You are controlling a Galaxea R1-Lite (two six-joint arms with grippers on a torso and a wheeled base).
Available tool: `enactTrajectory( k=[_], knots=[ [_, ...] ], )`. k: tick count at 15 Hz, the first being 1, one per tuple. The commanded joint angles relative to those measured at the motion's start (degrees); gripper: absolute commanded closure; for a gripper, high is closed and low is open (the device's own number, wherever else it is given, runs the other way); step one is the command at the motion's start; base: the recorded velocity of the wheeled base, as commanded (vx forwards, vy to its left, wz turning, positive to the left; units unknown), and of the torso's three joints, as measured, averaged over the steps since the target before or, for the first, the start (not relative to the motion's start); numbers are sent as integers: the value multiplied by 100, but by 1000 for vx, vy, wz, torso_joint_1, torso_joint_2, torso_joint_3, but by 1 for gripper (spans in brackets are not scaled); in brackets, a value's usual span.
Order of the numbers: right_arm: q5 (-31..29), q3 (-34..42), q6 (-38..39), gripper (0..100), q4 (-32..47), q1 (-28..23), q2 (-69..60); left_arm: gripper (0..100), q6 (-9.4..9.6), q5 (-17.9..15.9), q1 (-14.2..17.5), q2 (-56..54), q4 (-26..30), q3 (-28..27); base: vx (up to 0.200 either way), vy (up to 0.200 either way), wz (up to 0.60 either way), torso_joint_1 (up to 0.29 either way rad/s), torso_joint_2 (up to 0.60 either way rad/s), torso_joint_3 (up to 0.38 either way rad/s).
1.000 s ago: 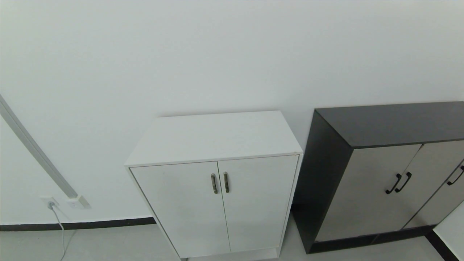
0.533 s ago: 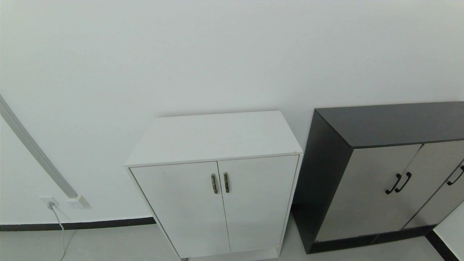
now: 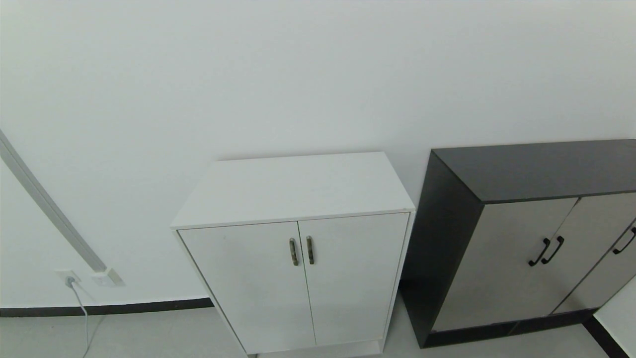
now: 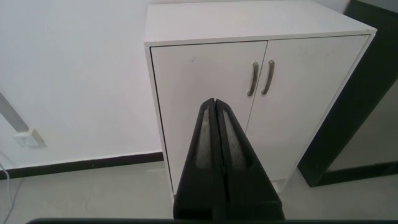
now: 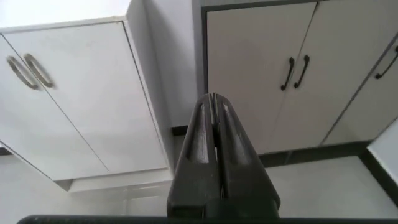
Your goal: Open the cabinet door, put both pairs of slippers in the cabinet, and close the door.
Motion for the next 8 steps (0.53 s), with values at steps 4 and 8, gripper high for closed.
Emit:
enactTrajectory(
  k=[4, 8],
  knots=[
    [-304, 0, 195, 100, -43, 71, -369, 100, 0, 0, -1, 7, -1, 0, 0, 0, 0, 0, 0, 0],
    [-278, 0, 160, 100, -26, 71, -369, 100, 9, 9, -1, 7, -1, 0, 0, 0, 0, 0, 0, 0]
  ],
)
